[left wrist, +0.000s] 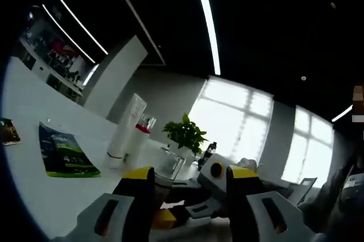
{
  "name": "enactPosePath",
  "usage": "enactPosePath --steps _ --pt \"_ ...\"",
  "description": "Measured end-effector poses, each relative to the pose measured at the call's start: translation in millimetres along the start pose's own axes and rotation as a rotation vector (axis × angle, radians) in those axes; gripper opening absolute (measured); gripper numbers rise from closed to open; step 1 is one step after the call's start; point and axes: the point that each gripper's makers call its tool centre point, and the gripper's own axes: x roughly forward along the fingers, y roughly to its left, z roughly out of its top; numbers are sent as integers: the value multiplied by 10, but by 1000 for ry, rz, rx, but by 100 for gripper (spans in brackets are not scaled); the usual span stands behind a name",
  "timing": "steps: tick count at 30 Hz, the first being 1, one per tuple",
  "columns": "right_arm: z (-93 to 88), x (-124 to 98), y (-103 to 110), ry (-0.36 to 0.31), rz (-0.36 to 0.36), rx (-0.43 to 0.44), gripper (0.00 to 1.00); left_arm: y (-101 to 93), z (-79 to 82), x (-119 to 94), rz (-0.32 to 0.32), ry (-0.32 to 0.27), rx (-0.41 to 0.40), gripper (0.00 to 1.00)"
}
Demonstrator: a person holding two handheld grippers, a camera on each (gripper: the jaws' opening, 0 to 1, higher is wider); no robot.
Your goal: Arrange the skincare products in the storage area until every visible bottle or jar stands upright without overlapping.
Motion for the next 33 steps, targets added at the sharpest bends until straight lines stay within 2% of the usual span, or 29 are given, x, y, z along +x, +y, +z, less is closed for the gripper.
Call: enactPosePath --steps 8,19,33 --pt "-54 -51 -85 39 -27 -40 31 15 -43 -11 25 4 -13 52" --pt "-236 -94 -161 142 -26 -100 33 121 -17 -4 42 7 -23 52" --pt "-367 -202 -356 203 -59 -89 32 170 0 -18 58 3 -30 52"
